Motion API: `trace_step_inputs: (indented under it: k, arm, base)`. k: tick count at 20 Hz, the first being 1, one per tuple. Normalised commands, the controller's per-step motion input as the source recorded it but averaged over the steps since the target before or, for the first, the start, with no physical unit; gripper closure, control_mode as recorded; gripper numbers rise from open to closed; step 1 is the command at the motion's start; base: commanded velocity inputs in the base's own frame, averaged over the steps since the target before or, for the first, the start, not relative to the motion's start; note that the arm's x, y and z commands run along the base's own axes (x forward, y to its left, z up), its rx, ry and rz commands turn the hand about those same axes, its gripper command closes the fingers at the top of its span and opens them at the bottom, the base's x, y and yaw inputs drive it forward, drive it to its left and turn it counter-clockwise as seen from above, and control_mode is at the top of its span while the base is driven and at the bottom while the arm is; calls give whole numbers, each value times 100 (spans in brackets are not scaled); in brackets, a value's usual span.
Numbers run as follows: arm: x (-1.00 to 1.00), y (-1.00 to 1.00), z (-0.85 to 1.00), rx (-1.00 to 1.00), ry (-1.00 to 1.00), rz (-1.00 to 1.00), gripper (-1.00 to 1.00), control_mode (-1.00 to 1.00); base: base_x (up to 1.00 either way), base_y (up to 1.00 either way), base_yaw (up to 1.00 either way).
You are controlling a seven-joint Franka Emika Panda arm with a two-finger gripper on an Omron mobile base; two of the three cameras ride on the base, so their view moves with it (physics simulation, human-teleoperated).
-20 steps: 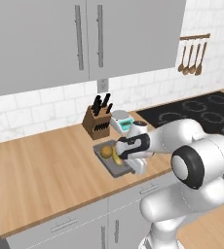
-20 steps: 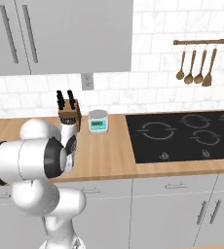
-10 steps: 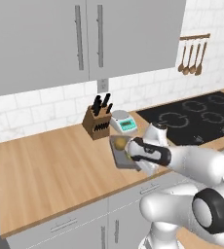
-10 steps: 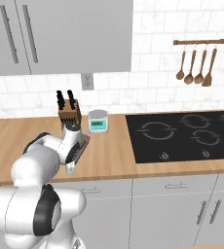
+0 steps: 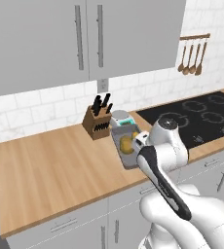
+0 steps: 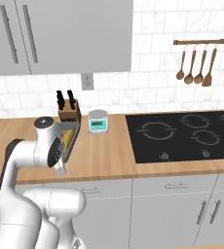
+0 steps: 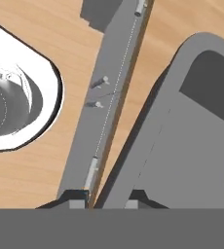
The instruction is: Take the meat container that has the steak and place it on the second highest rack of the freezer. Then take the vegetable container that has the potato and cucumber and place it on the highest rack of the freezer.
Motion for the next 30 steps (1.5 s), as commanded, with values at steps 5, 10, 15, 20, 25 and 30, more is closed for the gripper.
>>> trace_step_inputs:
  k: [5, 10, 15, 20, 25, 30]
  arm:
    - [-95, -23, 100, -33, 0, 6, 100, -100]
    - [-91, -23, 96, -16, 7, 9, 100, -100]
    - [-84, -73, 21, 36, -13, 17, 100, -100]
    - [-55, -48, -10, 37, -17, 15, 100, -100]
    - [-7, 10, -29, -1, -4, 1, 100, -100]
    - [-8, 6, -22, 0, -5, 0, 100, -100]
  base:
    - [0, 0, 0]
    - [0, 0, 0]
    - [0, 0, 0]
    - [0, 0, 0]
    - [0, 0, 0]
    - [0, 0, 0]
